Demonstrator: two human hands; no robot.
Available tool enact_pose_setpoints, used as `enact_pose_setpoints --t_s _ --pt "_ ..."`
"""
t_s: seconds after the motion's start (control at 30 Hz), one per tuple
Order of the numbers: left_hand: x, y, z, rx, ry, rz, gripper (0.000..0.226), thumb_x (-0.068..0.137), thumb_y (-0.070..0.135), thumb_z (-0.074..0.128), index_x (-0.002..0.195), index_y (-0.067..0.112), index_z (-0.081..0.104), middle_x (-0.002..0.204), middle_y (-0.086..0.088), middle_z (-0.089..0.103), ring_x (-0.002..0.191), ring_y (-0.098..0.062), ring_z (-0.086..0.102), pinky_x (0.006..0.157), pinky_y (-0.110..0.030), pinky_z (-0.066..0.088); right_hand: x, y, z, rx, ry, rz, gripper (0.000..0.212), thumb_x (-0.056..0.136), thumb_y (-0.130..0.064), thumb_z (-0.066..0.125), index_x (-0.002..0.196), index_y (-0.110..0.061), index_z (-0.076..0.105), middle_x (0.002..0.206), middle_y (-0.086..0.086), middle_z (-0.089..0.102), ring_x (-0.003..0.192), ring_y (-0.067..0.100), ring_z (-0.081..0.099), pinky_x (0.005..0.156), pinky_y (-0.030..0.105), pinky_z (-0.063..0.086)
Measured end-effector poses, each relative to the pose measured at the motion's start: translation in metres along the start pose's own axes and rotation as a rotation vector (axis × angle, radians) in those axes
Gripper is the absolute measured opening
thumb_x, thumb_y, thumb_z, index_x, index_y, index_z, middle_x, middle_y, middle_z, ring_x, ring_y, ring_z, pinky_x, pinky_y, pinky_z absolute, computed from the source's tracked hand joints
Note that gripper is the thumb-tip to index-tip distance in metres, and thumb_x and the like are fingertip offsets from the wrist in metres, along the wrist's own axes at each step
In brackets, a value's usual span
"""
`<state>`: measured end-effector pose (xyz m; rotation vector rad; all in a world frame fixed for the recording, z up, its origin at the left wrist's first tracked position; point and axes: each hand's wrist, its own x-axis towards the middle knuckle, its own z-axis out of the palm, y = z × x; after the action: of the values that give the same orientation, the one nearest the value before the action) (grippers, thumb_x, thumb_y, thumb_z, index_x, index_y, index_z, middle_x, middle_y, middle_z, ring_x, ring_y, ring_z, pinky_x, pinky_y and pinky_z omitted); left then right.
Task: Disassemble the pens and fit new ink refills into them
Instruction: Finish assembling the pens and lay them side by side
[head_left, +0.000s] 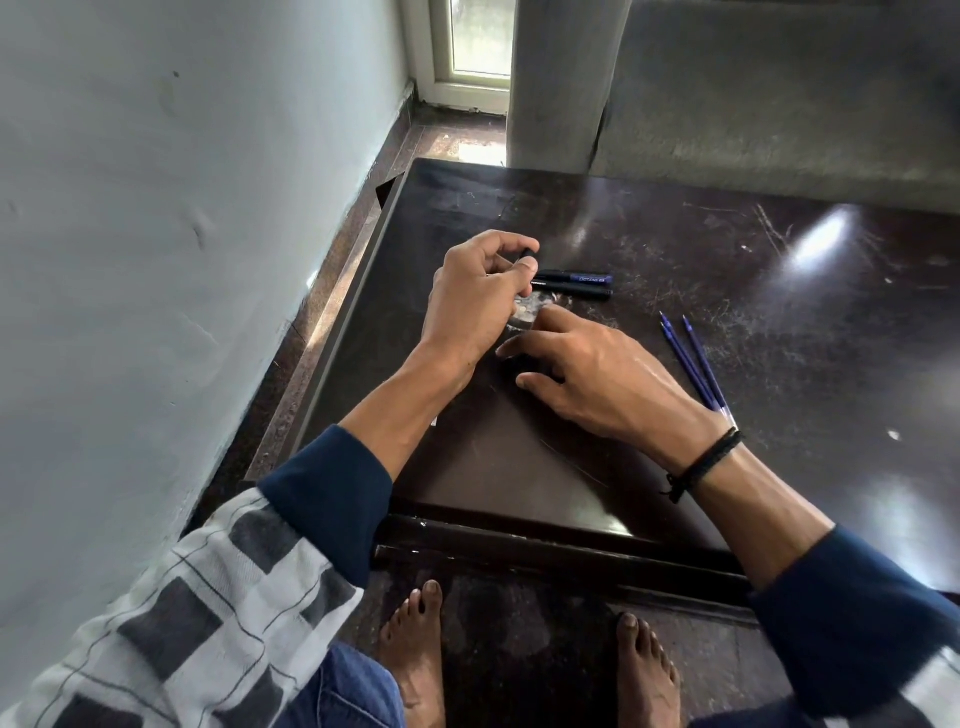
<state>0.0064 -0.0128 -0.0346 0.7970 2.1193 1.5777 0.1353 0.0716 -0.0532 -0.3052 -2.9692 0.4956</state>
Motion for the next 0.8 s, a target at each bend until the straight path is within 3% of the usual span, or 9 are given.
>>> enact_pose_setpoints --t_s 0.17,0.5,0.67,0.73,0.8 --pt "0.0012 -0.0021 0.0002 -0.003 -0.008 0.011 0.015 0.093 0.019 0.067 0.104 0.027 0.074 0.068 0.004 0.07 0.06 -0.006 0.061 0.082 -0.042 0.06 0.0005 0.0013 0.0002 0.013 -0.015 -0.009 0.034 0.098 -0.033 0.064 0.132 -0.036 0.066 0.121 -0.005 0.057 0.104 0.022 0.063 0.076 0.03 0.042" --pt "0.0026 -0.0044 0.0008 -0.005 -0.018 0.021 0.015 0.094 0.019 0.066 0.106 0.026 0.073 0.069 0.004 0.071 0.058 -0.004 0.062 0.079 -0.034 0.06 -0.0003 -0.0015 -0.0018 0.014 -0.026 -0.026 0.033 0.097 -0.031 0.064 0.131 -0.032 0.065 0.13 -0.006 0.057 0.104 0.021 0.064 0.076 0.037 0.051" --pt "0.0035 -0.004 0.0004 -0.021 -0.014 0.015 0.015 0.094 0.018 0.066 0.105 0.024 0.074 0.067 0.004 0.07 0.059 -0.007 0.061 0.081 -0.04 0.059 -0.001 0.0003 -0.0032 -0.015 0.024 -0.016 0.022 0.093 -0.023 0.068 0.115 -0.018 0.065 0.108 -0.003 0.059 0.093 0.031 0.065 0.066 0.033 0.04" --pt "0.0046 -0.0034 -0.001 -0.028 -0.01 0.013 0.015 0.094 0.017 0.066 0.105 0.023 0.074 0.067 0.004 0.07 0.06 -0.008 0.062 0.078 -0.039 0.059 -0.0008 0.0014 -0.0061 -0.01 0.036 0.009 0.016 0.092 -0.021 0.069 0.106 -0.02 0.063 0.1 -0.006 0.058 0.091 0.029 0.065 0.066 0.032 0.039" --pt "0.0072 -0.0033 -0.0039 -0.038 0.001 0.01 0.015 0.093 0.014 0.066 0.104 0.022 0.075 0.068 0.002 0.07 0.062 -0.007 0.062 0.069 -0.032 0.057 -0.0001 0.0028 -0.0086 0.004 0.023 0.042 0.019 0.092 -0.022 0.068 0.11 -0.025 0.067 0.104 -0.008 0.062 0.094 0.023 0.064 0.07 0.032 0.043"
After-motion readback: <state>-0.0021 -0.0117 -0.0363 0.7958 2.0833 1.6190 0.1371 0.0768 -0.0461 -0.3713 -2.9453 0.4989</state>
